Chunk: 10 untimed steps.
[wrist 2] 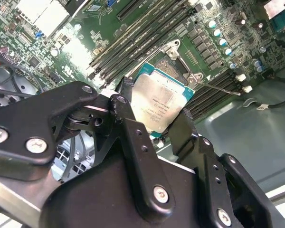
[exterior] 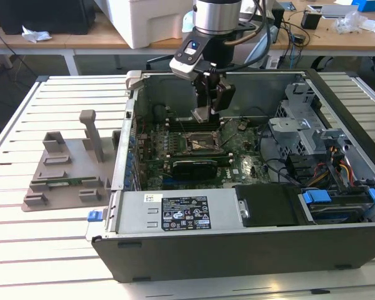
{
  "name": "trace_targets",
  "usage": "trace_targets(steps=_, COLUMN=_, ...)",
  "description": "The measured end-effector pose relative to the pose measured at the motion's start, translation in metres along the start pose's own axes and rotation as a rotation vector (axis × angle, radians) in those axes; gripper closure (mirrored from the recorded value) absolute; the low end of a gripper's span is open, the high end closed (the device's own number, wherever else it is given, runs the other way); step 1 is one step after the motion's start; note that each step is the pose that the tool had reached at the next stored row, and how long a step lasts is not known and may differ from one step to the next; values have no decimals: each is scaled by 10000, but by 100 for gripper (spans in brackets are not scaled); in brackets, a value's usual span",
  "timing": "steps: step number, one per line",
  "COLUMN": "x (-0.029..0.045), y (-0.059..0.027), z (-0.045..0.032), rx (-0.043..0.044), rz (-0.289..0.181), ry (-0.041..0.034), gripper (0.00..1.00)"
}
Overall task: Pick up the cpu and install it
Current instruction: 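Place the cpu into insertion slot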
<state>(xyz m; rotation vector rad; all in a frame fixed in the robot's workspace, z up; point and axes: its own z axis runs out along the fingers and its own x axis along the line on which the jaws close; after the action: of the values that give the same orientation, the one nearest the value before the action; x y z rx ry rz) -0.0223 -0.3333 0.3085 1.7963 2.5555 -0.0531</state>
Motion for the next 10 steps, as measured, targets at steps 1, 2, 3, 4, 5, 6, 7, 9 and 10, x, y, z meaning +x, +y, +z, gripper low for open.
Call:
trace_targets(steps=1, x=0, y=0, z=0, rx=3, rz=65, ry=0, gripper=45)
trace_targets(steps=2, x=0, y=0, z=0, rx=5, rz=115, ry=0, gripper=45)
trace_targets(steps=3, x=0, y=0, z=0, rx=8, rz=192, ry=0, gripper=45)
trace_targets(steps=4, x=0, y=0, z=0, rx=10, rz=242, ry=0, gripper=45)
trace_targets(steps=5, x=0, y=0, z=0, rx=11, rz=283, ry=0, gripper=45)
trace_targets(steps=6, x=0, y=0, z=0, rx=17, rz=384, ry=-2, gripper=45)
trace_targets(steps=7, x=0, y=0, z=0, rx=22, rz=508, ry=-3, gripper=45)
trace_targets(steps=9, x=0, y=0, z=0, rx=28, rz=647, ry=-5, gripper=45)
trace_targets(steps=10, x=0, y=0, z=0, rx=33, rz=735, ry=-6, gripper=45)
